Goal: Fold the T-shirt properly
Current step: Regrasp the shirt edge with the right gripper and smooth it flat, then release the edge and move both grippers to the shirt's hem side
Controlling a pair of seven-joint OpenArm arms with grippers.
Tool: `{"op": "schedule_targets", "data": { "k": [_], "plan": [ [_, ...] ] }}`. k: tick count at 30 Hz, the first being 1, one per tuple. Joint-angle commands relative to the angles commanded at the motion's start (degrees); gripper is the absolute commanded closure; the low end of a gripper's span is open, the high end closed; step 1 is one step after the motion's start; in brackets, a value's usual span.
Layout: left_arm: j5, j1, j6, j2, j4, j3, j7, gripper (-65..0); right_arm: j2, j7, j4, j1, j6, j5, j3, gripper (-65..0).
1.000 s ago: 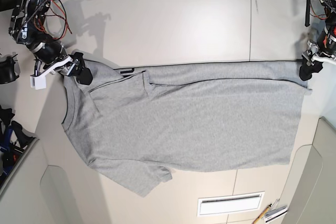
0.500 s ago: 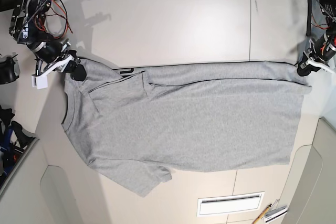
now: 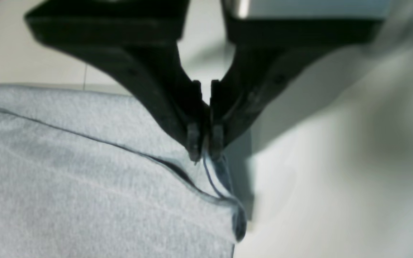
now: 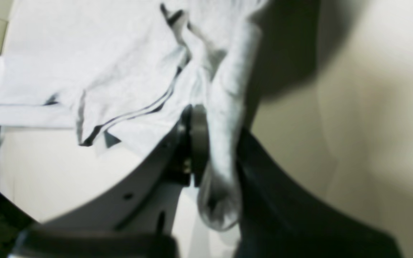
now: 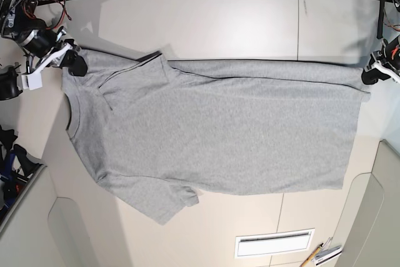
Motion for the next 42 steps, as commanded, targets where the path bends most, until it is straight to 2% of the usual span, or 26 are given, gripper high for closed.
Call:
{"op": "schedule_targets", "data": {
  "k": [4, 7, 11, 20, 32, 33, 35, 36, 37, 41, 42],
  "plan": [
    [-2.4, 1.9, 0.0, 0.0, 0.0, 0.0, 2.5, 0.0, 0.0, -0.1, 2.2, -3.5, 0.00, 0.2, 2.3, 0.0],
    [-6.8, 4.6, 0.0, 0.0, 1.2, 0.0, 4.7, 0.0, 0.0, -1.0, 3.5, -6.8, 0.61, 2.0, 3.5, 0.0],
    [-7.3, 9.4, 0.0, 0.0, 5.1, 0.0, 5.2, 0.0, 0.2, -1.2, 4.3, -10.4, 0.61, 2.9, 5.1, 0.0],
    [-7.3, 18.7, 0.0, 0.0, 11.5, 0.0, 5.6, 0.0, 4.7, -2.7, 4.3, -15.8, 0.61, 4.1, 6.6, 0.0],
    [-7.3, 21.7, 0.0, 0.0, 12.9, -0.1, 6.6, 0.0, 4.7, -3.0, 4.3, -18.4, 0.37, 4.2, 6.9, 0.0],
    [-7.3, 21.7, 0.0, 0.0, 12.9, -0.1, 7.2, 0.0, 4.7, -3.0, 4.3, -18.5, 0.37, 4.2, 6.9, -8.6],
    [-7.2, 21.7, 0.0, 0.0, 12.9, -0.1, 7.8, -8.3, 4.8, -3.0, 4.3, -18.4, 0.33, 3.7, 6.9, -25.9],
    [-7.3, 21.7, 0.0, 0.0, 12.9, -0.1, 7.9, -11.5, 4.8, -3.0, 4.3, -18.4, 0.33, 3.7, 6.9, -31.2],
    [-7.3, 21.7, 0.0, 0.0, 12.9, -0.1, 7.9, -14.3, 4.8, -2.9, 4.3, -18.3, 0.31, 3.8, 6.9, -33.2],
    [-7.8, 21.7, 0.0, 0.0, 12.9, -1.8, 8.5, -30.6, 4.8, -2.4, 4.3, -17.1, 0.11, 4.1, 9.6, -33.2],
    [-9.1, 21.7, 0.0, 0.0, 12.9, -3.5, 8.5, -31.8, 4.8, -2.3, 4.4, -16.4, 0.11, 4.3, 11.0, -33.2]
  ]
}}
